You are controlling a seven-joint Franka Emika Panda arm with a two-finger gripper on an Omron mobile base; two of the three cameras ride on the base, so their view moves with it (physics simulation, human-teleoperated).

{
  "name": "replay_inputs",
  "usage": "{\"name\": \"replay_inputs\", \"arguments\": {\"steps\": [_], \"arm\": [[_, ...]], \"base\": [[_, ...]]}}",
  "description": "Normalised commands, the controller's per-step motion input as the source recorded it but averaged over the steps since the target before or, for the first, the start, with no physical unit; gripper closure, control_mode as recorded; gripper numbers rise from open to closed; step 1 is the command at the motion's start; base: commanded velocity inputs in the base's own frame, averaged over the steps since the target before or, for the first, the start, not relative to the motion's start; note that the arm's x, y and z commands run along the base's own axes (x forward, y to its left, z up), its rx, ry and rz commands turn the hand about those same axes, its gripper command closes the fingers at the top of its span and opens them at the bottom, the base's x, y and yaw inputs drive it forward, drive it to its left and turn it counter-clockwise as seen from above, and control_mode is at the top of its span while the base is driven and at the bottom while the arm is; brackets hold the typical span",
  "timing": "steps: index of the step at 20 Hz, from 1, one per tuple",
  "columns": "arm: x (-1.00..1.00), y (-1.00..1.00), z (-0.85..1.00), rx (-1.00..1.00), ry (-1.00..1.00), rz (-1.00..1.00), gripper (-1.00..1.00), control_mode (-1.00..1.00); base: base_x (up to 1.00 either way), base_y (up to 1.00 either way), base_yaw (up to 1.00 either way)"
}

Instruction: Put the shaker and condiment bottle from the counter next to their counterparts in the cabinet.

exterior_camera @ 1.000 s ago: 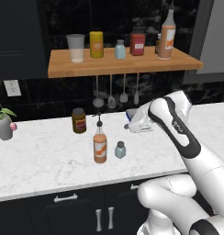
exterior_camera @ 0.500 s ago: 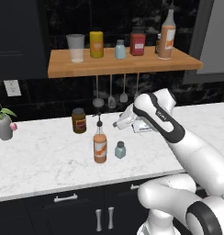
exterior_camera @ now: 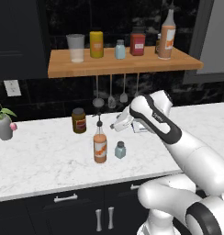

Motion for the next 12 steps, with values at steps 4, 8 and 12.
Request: {"name": "replay_inputs", "arguments": {"steps": [4, 8, 12], "arm": [[0.11, 0.00, -0.19, 0.00, 0.00, 0.00, -1.00, -1.00], [0.20, 0.00, -0.07, 0.00, 0.00, 0.00, -1.00, -1.00], [0.01, 0.29, 0.00, -0.01, 0.00, 0.00, -1.00, -1.00]], "base": [[0.00, 0.00, 0.00], [0.00, 0.00, 0.00], [0.00, 0.00, 0.00]]}}
